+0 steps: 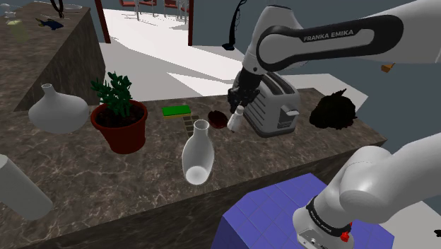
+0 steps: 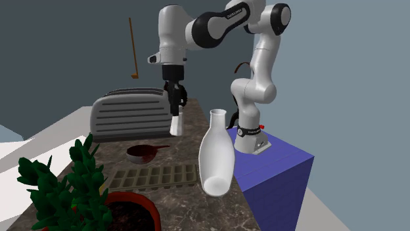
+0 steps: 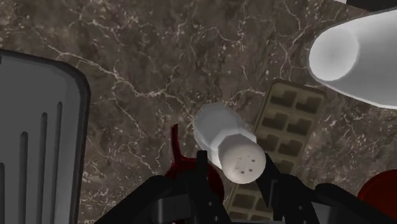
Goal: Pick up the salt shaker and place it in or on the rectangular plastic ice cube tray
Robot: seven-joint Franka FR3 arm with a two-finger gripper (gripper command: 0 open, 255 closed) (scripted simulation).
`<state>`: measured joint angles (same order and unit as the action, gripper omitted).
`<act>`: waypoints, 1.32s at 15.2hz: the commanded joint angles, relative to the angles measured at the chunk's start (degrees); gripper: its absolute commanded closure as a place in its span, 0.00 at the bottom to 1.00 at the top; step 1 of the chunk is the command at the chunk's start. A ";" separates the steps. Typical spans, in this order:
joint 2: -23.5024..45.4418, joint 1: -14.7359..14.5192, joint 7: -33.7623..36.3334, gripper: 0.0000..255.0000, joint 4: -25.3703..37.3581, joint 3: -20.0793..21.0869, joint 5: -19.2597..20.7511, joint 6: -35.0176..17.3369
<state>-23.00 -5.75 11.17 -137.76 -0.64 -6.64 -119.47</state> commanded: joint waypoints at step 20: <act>25.04 -3.37 8.58 1.00 23.41 5.16 0.61 -2.47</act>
<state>1.66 -9.13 19.83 -113.99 4.53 -6.02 -121.18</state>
